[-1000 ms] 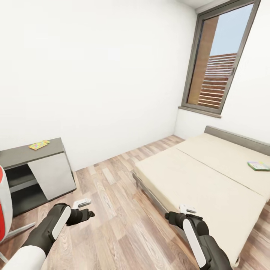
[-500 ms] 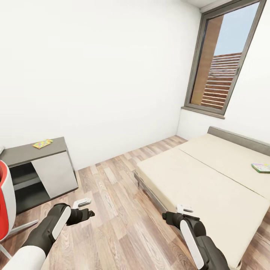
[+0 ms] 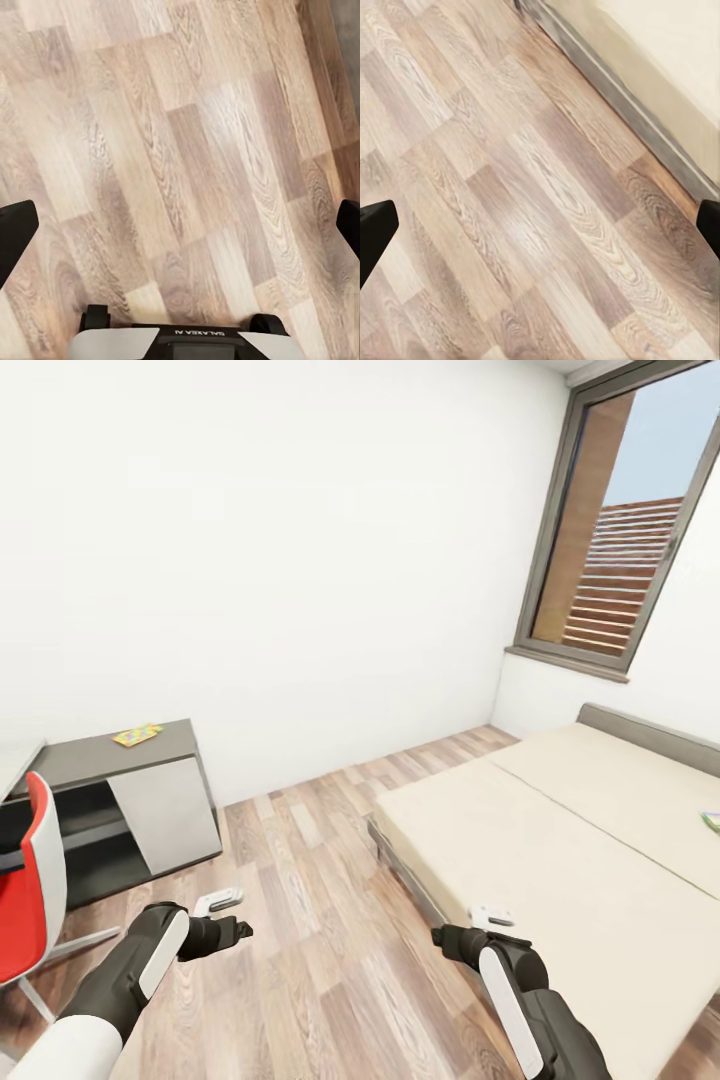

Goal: Put all the toys in the child's room - the three board games (two on the bed and one on the table), the two jigsaw puzzles on the table, and the tennis ball on the table - inside the toy box on the table in the child's room.

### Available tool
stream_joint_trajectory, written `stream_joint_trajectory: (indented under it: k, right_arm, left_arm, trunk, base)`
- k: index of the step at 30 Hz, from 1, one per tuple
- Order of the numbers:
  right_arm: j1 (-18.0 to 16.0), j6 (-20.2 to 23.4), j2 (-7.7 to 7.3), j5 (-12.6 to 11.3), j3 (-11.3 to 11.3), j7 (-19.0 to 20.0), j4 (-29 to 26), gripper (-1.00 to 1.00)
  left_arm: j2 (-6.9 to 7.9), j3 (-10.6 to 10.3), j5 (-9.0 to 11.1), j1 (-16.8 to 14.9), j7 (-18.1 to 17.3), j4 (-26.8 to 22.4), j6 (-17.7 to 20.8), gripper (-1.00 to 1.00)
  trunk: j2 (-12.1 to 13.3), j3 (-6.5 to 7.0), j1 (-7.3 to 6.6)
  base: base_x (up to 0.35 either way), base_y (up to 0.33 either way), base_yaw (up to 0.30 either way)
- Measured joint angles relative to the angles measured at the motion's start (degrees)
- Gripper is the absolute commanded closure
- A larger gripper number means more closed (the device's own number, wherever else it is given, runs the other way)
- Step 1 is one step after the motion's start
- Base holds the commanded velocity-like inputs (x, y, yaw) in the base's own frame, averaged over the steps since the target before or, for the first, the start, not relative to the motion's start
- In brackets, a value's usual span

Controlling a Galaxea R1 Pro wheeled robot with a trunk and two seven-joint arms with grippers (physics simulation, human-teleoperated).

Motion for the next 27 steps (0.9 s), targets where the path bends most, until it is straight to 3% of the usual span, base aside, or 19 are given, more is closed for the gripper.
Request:
stream_joint_trajectory:
  k: [8, 27]
  right_arm:
    - [0.02, -0.01, 0.00, 0.04, 0.02, 0.00, 0.06, -1.00]
    - [-0.01, -0.01, -0.01, 0.03, 0.09, 0.00, 0.18, -1.00]
  left_arm:
    - [-0.01, -0.02, -0.01, -0.01, 0.02, 0.01, 0.01, -1.00]
    - [-0.10, -0.18, -0.06, 0.00, 0.06, 0.01, 0.02, -1.00]
  trunk:
    - [0.00, 0.00, 0.00]
    - [0.01, 0.00, 0.01]
  base:
    - [0.000, -0.236, 0.289]
    - [-0.015, -0.013, 0.291]
